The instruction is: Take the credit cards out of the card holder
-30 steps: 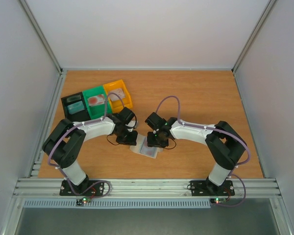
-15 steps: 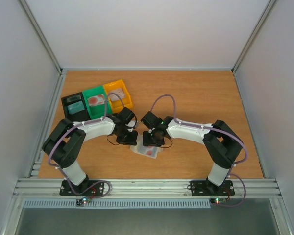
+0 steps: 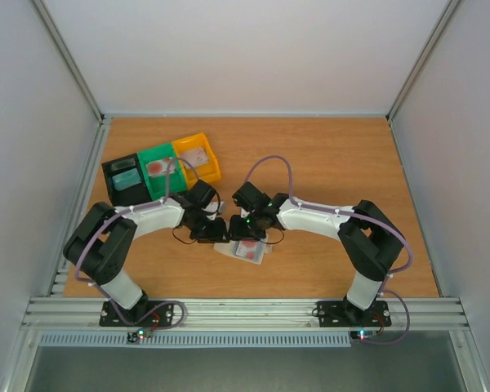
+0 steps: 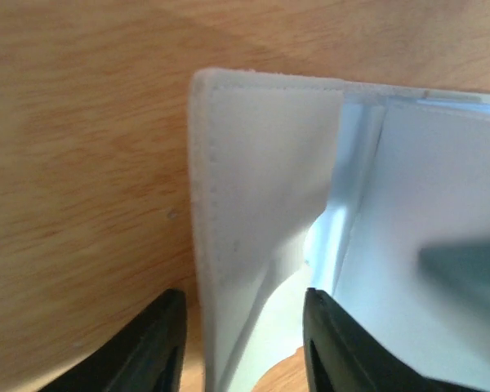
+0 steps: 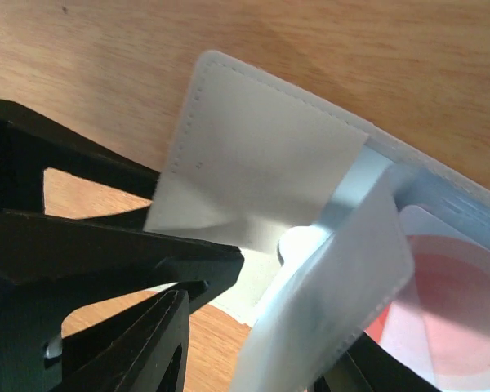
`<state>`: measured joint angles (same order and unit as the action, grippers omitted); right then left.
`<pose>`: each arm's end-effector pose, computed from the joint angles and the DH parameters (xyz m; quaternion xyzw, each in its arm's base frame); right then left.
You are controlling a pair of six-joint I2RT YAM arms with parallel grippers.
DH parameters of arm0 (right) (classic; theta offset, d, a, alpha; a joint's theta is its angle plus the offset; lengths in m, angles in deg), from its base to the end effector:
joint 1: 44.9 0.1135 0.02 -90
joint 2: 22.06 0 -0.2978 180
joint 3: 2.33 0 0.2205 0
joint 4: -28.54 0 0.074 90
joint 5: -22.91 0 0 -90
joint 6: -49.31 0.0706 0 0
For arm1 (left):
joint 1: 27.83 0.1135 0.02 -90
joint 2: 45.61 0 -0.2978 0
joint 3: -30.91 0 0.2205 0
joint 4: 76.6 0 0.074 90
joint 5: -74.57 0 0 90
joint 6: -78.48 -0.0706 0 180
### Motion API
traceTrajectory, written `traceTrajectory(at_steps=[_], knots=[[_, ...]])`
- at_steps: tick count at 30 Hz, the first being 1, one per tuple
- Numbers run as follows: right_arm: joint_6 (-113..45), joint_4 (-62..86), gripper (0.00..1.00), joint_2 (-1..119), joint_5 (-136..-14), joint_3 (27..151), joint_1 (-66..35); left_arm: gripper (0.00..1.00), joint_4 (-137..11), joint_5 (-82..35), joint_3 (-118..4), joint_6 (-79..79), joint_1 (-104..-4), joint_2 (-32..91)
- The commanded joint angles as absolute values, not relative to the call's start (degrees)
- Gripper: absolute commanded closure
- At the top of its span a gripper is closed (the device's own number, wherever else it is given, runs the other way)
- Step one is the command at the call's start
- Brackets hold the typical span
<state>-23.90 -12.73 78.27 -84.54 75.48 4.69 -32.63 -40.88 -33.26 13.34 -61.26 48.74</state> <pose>0.2040 0.2722 0.1952 -0.3048 0.9138 0.2463 0.1067 0.2093 -0.1745 0.1671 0.1025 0.9612 -0.2560 0.0112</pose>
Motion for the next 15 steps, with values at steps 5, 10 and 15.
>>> traceTrajectory(at_steps=[5, 10, 15], knots=[[-26.06, -12.97, 0.62, 78.58, -82.29, 78.19, 4.93, 0.4, -33.32, -39.94, -30.3, 14.77, -57.07, 42.23], [-26.65, -11.96, 0.63, 82.17, -84.28, 81.06, 4.94, 0.36, -30.21, -37.2, -29.44, 15.8, -54.44, 38.71], [-28.18, -13.42, 0.64, 86.29, -84.23, 85.0, 4.92, 0.34, -28.56, -34.03, -29.09, 16.07, -50.75, 36.16]])
